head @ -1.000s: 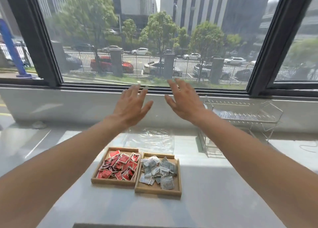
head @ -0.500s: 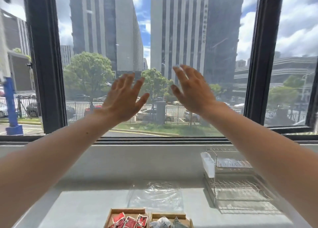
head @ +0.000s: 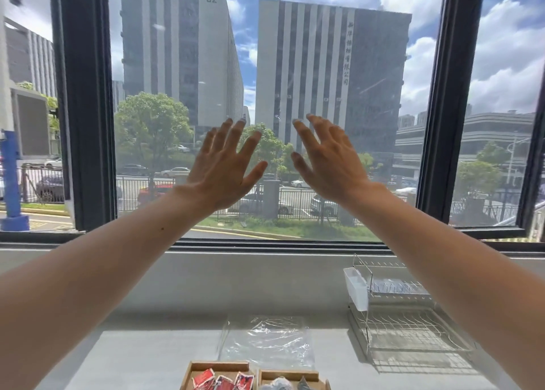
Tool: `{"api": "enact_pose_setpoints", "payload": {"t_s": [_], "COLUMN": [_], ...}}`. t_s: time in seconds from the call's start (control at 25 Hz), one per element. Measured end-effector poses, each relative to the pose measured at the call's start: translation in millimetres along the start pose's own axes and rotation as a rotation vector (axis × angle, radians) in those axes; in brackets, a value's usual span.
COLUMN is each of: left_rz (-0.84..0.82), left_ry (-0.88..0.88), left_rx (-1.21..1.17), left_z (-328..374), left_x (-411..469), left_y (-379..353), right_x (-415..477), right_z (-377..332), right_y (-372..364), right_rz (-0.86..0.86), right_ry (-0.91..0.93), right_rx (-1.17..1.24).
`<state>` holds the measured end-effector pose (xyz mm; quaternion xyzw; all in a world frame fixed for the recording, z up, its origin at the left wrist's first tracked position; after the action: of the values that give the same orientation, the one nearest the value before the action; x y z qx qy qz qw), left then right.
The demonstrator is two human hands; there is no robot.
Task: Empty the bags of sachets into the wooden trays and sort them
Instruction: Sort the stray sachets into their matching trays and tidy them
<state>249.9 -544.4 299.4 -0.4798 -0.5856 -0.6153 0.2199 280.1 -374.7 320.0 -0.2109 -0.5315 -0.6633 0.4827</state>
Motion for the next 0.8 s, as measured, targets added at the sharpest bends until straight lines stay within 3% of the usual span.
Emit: {"api": "enact_pose_setpoints", "payload": {"t_s": [0.32, 0.8], "left_rz": [-0.077, -0.305], "left_ry": [0.019, 0.079], "left_rx": [0.035, 0.013], "left_z": [26, 42], "left_x": [-14, -49], "left_y": [-53, -241], "right_x": [-28, -81], "right_z": [25, 58], "right_y": [-54, -238], "right_rz": [-0.064, -0.261], "right_ry": [-0.003, -0.042], "right_rx": [0.043, 0.157]}}
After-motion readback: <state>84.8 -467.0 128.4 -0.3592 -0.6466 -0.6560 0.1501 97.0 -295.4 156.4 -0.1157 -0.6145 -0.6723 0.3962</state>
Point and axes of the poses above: each hand's wrist, its own x-axis towards the middle knuckle, its own y-axis out of the back of the hand, z = x × y, the point moved 7 cm from there along x, towards the middle knuckle, and after that the axes turned 7 degrees about y, right-handed, at the moved point
